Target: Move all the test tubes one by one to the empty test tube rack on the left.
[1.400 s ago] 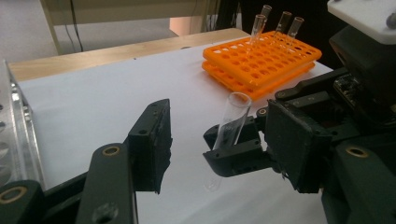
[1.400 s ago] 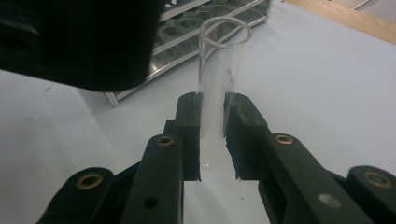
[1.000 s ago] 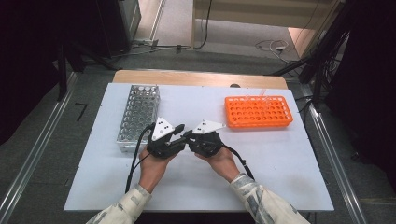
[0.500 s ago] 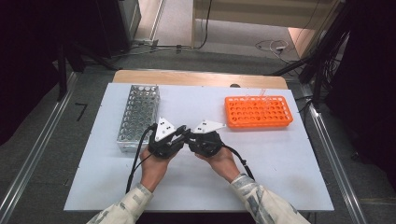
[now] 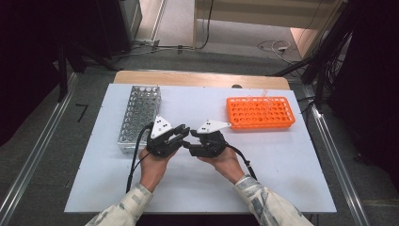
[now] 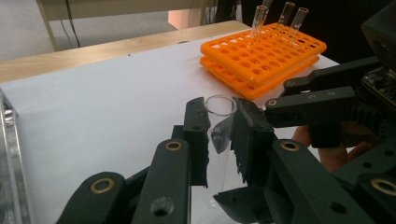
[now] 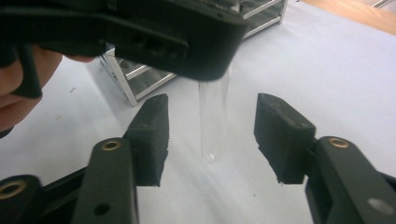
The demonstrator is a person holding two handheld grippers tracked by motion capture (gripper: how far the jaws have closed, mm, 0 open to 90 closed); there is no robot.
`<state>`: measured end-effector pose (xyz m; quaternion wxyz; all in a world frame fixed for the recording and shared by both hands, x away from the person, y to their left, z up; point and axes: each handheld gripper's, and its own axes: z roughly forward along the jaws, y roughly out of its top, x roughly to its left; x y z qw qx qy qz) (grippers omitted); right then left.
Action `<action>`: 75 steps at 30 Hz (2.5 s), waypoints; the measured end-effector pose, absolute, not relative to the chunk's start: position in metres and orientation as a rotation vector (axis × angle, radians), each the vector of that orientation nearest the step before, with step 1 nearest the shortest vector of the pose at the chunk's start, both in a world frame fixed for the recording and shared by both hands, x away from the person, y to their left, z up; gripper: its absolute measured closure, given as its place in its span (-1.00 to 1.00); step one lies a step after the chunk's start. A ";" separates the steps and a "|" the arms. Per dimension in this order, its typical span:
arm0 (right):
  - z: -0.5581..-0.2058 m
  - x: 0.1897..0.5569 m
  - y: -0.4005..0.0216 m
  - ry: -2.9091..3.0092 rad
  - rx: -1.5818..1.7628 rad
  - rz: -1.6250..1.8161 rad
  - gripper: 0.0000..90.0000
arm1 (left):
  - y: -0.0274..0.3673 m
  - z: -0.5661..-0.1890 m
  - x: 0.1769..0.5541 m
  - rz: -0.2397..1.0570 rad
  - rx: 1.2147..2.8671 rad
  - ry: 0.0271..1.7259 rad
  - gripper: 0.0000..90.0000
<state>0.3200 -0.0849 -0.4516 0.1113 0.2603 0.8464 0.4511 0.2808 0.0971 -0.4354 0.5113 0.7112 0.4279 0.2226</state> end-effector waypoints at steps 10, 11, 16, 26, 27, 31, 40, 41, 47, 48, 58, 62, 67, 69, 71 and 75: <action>-0.448 0.320 -0.090 2.502 0.784 1.320 -0.38 | 0.117 -0.423 0.285 0.545 1.664 1.065 0.68; -0.448 0.320 -0.090 2.506 0.787 1.318 -0.41 | 0.120 -0.421 0.285 0.549 1.659 1.074 0.68; -0.448 0.319 -0.093 2.509 0.799 1.299 -0.45 | 0.138 -0.410 0.290 0.574 1.619 1.105 0.68; -0.445 0.324 -0.103 2.481 0.836 1.308 -0.45 | 0.166 -0.400 0.303 0.616 1.571 1.180 0.68; -0.445 0.324 -0.103 2.481 0.836 1.306 -0.45 | 0.167 -0.399 0.304 0.615 1.566 1.185 0.68; -0.445 0.324 -0.104 2.478 0.835 1.304 -0.45 | 0.170 -0.399 0.306 0.619 1.566 1.192 0.68; -0.445 0.323 -0.104 2.475 0.838 1.304 -0.45 | 0.176 -0.396 0.301 0.624 1.557 1.195 0.68; -0.445 0.323 -0.104 2.476 0.838 1.304 -0.45 | 0.178 -0.394 0.298 0.623 1.559 1.191 0.68; -0.444 0.323 -0.104 2.474 0.843 1.302 -0.45 | 0.181 -0.391 0.284 0.631 1.586 1.179 0.68; -0.444 0.323 -0.105 2.470 0.841 1.306 -0.45 | 0.183 -0.391 0.280 0.635 1.597 1.175 0.68; -0.442 0.323 -0.106 2.462 0.844 1.308 -0.44 | 0.192 -0.397 0.254 0.680 1.625 1.166 0.68; -0.442 0.323 -0.106 2.461 0.848 1.305 -0.44 | 0.191 -0.401 0.248 0.729 1.642 1.163 0.68; -0.443 0.323 -0.106 2.462 0.850 1.305 -0.44 | 0.192 -0.410 0.247 0.751 1.655 1.177 0.68; -0.443 0.323 -0.106 2.462 0.850 1.304 -0.44 | 0.192 -0.411 0.247 0.754 1.656 1.178 0.68; -0.443 0.323 -0.106 2.461 0.849 1.303 -0.44 | 0.191 -0.415 0.247 0.758 1.663 1.177 0.68; -0.443 0.323 -0.107 2.463 0.853 1.305 -0.44 | 0.187 -0.423 0.245 0.776 1.674 1.184 0.68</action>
